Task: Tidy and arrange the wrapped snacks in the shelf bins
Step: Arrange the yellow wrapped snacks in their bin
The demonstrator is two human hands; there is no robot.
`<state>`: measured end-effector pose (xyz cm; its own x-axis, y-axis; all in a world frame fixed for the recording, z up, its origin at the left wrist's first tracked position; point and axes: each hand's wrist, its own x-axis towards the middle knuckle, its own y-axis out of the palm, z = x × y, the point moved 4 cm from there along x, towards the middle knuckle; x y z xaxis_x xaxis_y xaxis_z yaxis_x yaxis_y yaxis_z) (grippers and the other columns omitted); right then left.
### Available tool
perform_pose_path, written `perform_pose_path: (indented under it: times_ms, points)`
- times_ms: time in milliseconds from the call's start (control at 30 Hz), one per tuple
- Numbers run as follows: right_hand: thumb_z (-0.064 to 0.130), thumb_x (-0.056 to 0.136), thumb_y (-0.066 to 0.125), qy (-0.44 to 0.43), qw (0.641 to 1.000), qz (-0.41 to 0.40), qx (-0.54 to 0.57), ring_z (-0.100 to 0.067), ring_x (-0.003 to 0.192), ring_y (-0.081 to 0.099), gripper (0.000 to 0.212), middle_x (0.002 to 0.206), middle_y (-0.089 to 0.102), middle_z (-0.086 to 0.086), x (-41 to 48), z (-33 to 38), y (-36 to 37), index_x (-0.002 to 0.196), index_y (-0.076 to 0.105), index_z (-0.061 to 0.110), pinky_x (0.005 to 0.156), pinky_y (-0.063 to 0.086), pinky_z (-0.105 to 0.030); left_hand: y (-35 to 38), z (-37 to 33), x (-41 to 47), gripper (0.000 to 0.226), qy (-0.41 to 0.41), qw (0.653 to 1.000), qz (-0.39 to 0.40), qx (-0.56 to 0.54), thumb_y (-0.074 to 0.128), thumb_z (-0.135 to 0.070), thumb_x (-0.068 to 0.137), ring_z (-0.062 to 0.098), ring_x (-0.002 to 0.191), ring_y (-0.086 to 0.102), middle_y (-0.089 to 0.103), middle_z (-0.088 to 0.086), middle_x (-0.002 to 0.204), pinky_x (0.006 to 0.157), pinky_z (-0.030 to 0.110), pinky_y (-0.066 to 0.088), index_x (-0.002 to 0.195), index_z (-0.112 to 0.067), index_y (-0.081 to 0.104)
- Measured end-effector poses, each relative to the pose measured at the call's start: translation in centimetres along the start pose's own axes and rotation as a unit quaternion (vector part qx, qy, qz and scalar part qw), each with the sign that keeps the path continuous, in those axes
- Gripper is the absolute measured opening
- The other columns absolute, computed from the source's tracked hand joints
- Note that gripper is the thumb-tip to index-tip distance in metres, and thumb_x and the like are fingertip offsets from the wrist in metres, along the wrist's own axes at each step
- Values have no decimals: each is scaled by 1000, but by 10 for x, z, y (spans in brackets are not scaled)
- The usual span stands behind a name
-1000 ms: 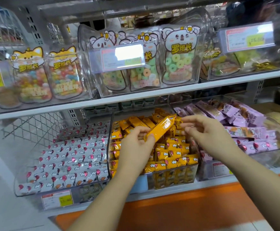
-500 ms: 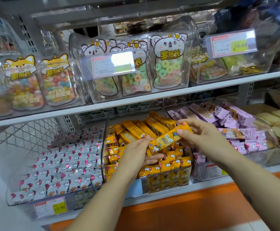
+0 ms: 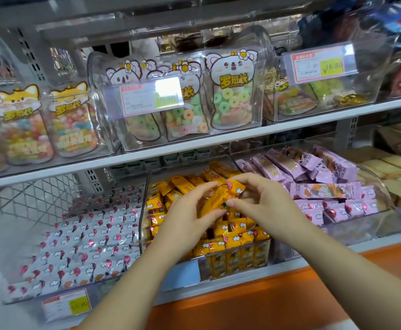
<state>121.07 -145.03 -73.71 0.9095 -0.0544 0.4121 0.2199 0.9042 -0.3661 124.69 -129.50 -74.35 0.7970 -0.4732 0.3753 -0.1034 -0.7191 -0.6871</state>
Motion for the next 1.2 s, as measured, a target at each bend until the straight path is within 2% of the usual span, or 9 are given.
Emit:
perform_pose_path:
  times_ms: [133,267,433,533,600,733,867,1000,1200]
  points:
    - [15,82,70,28,997,35,-57,1,82,65,26,94,68,11,7,-11,1,106,64,23,76,54,-16,-9,7,-5,45,-22,999,-28,-32,64,-25,88,-24,96,46,51,-32,102,78,0,40,121,-45,41]
    - [19,87,65,20,961,102,-254,-2,89,60,24,101,68,7,8,-32,22,111,67,20,87,50,-20,-12,15,-9,43,-67,992,-37,-100,65,-19,87,-17,97,48,50,-26,109,74,-2,41,117,-40,42]
    - [29,91,58,17,924,132,-360,-13,104,59,26,114,67,5,16,-39,38,116,65,27,96,45,-32,-10,19,-10,41,-103,980,-29,-167,66,-20,86,-8,105,53,53,-19,118,69,3,47,102,-48,41]
    - [36,93,51,-21,873,121,-472,-16,107,52,21,106,66,7,17,-37,41,107,66,31,99,29,-35,-4,25,-11,42,-110,979,-13,-170,65,-15,87,-12,101,57,56,-18,118,75,9,50,109,-43,43]
    - [34,94,46,-35,850,108,-515,-16,102,49,20,95,65,7,18,-35,40,97,66,29,95,24,-35,0,30,-10,46,-116,980,-4,-160,63,-17,88,-2,111,56,54,-11,129,85,16,51,125,-33,41]
    - [29,94,43,-28,843,122,-523,-15,95,52,20,87,65,8,20,-37,39,85,60,28,99,23,-35,5,28,-11,53,-120,989,19,-85,59,-24,92,-2,114,50,45,-16,129,72,7,46,136,-29,30]
    - [23,94,43,-16,850,130,-510,-16,86,57,19,82,65,6,19,-38,39,78,51,28,107,20,-34,5,28,-10,55,-124,992,19,-31,57,-29,93,-15,85,45,40,-29,95,70,8,44,139,-25,27]
    - [18,94,42,-6,849,135,-511,-16,74,49,22,75,58,7,21,-39,38,77,53,27,110,18,-34,3,31,-8,55,-118,993,7,-9,56,-30,93,-12,81,46,42,-27,89,78,19,50,139,-23,27]
    - [14,93,44,-7,849,134,-511,-14,70,48,25,69,56,7,23,-40,38,79,60,26,110,16,-31,7,37,-9,46,-118,993,6,26,57,-33,92,-2,70,49,48,-17,80,58,16,44,130,-23,32]
